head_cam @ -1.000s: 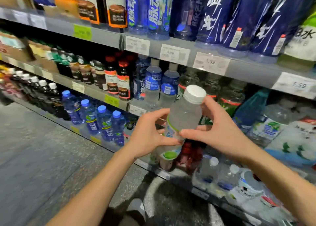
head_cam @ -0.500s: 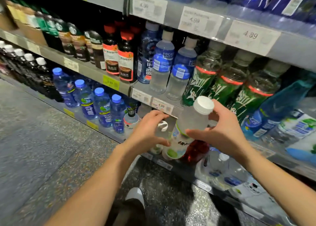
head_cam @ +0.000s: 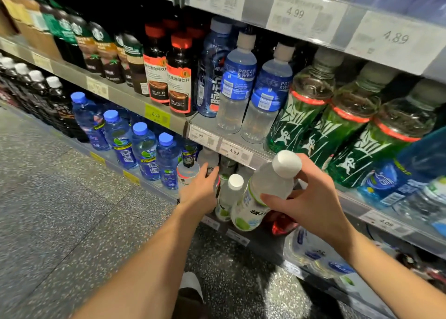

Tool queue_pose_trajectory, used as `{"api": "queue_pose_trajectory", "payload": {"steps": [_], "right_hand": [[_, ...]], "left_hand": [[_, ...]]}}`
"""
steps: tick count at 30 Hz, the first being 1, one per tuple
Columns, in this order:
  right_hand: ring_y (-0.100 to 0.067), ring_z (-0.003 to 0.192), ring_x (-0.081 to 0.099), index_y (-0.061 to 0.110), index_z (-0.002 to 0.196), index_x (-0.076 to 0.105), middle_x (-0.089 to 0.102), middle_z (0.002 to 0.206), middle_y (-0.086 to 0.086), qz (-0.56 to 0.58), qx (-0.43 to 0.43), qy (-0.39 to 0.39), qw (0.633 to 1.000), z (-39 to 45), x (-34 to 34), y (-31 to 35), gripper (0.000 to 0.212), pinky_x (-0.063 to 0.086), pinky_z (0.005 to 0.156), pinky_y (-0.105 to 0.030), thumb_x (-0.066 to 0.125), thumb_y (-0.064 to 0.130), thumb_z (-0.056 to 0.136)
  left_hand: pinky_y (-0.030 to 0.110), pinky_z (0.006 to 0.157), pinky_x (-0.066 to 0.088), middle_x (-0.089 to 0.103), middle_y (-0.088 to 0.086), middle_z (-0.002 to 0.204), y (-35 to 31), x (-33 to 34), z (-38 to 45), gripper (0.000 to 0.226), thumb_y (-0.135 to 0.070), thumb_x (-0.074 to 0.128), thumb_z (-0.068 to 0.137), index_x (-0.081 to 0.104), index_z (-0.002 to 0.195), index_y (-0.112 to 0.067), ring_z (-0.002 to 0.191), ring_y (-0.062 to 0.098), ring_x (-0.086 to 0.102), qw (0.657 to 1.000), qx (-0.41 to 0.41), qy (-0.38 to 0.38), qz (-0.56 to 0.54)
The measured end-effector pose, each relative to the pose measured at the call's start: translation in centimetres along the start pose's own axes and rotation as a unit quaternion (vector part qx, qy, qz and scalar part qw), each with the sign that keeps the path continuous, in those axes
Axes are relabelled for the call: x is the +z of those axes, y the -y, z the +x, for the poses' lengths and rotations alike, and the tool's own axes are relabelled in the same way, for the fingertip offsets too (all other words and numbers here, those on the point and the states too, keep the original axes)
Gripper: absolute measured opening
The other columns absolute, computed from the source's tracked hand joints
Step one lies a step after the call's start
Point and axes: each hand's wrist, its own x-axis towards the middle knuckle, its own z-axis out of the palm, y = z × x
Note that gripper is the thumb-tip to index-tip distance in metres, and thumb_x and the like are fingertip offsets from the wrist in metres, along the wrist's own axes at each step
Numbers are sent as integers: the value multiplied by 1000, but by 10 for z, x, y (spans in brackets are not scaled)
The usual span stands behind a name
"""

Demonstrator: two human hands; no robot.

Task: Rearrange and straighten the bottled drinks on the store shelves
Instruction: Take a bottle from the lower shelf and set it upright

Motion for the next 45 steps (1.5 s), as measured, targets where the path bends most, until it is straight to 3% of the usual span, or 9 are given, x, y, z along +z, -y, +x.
{"api": "queue_pose_trajectory", "payload": {"steps": [4, 12, 17, 20, 24, 33, 37, 42, 45], "right_hand": [[-10, 97, 63, 36, 108, 59, 62, 101, 24, 16, 16, 8, 1000, 2, 2, -7, 53, 54, 72, -21, 85, 33, 61], [10, 96, 57, 44, 107, 54, 60, 102, 30, -17, 42, 16, 999, 1, 12, -19, 66, 43, 72, -4, 93, 18, 60], [3, 99, 57, 47, 103, 55, 59, 105, 30, 21, 54, 33, 998, 9, 30, -14, 63, 55, 67, -19, 94, 21, 60], [9, 97, 58, 45, 102, 55, 61, 102, 31, 46, 68, 51, 995, 14, 44, -11, 64, 59, 64, -28, 92, 14, 61], [11, 93, 60, 41, 109, 52, 59, 98, 38, 37, 57, 77, 995, 23, 68, -13, 66, 59, 64, -24, 92, 17, 62], [-3, 73, 52, 16, 103, 52, 59, 87, 9, -53, -14, 94, 994, 39, 125, -52, 57, 43, 62, -15, 90, 29, 62], [-17, 69, 57, 24, 95, 42, 57, 79, 10, -112, 24, 128, 985, 44, 141, -72, 56, 50, 57, -37, 87, 33, 63], [-25, 62, 48, 22, 88, 32, 46, 65, 10, -260, 4, 161, 952, 53, 157, -84, 60, 31, 60, -30, 85, 37, 63], [-25, 64, 45, 21, 91, 32, 61, 76, -1, -297, 29, 188, 936, 61, 162, -84, 59, 31, 58, -31, 83, 39, 68]], "left_hand": [[40, 63, 40, 41, 8, 125, 0, 5, 12, 27, -17, 55, 95, 45, 120, -14, 97, 35, 57, 998, 3, -63, -6], [43, 74, 46, 53, 13, 98, 7, -8, -2, 7, -16, 55, 92, 54, 89, -10, 91, 38, 56, 996, 43, -71, -45], [35, 72, 39, 55, 7, 101, 12, -37, -28, 17, -14, 65, 85, 66, 101, -14, 92, 28, 55, 988, 60, -115, -78], [33, 66, 40, 60, 1, 83, 19, -58, -48, 12, -16, 74, 73, 70, 83, -19, 80, 21, 57, 975, 88, -172, -113], [33, 62, 45, 57, -7, 73, 27, -76, -72, 18, -18, 81, 62, 69, 71, -27, 68, 13, 53, 969, 99, -184, -136], [25, 65, 43, 63, -4, 73, 42, -97, -106, 17, -27, 73, 57, 70, 73, -24, 68, 13, 58, 960, 105, -203, -164], [10, 64, 39, 63, -10, 73, 47, -98, -108, 15, -26, 71, 58, 71, 73, -24, 69, 7, 57, 957, 107, -217, -160], [25, 66, 46, 64, -7, 73, 51, -94, -106, 13, -29, 69, 62, 69, 73, -24, 68, 8, 58, 960, 84, -215, -160], [34, 65, 48, 62, -7, 74, 52, -92, -104, 22, -39, 62, 60, 68, 76, -25, 69, 10, 58, 963, 74, -199, -165]]}}
